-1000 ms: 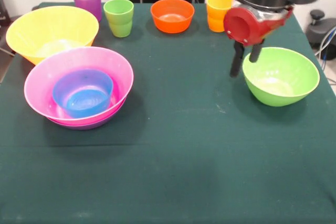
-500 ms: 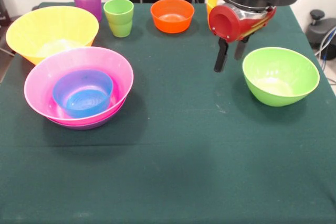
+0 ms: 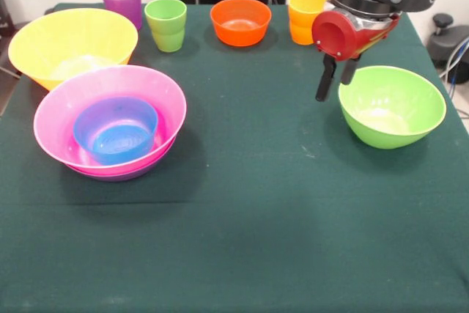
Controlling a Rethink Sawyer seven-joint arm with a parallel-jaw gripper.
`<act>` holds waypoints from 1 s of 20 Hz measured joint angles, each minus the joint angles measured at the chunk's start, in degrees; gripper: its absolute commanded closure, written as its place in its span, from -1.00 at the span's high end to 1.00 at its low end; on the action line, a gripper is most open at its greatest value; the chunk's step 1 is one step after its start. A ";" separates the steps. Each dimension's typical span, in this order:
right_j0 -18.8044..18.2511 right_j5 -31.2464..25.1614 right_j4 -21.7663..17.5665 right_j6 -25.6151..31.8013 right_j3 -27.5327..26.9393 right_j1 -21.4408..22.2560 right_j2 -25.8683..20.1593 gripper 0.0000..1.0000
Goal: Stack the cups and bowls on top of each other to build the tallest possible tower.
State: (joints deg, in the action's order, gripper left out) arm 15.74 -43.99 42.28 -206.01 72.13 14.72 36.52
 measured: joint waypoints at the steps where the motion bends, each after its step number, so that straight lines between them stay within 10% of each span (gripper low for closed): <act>1: 0.04 0.00 0.00 0.00 0.00 0.00 0.00 1.00; 20: -0.60 0.00 0.01 0.00 -0.51 -2.35 0.00 1.00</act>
State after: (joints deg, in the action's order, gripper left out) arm 15.14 -43.99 42.30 -206.01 71.62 12.37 36.52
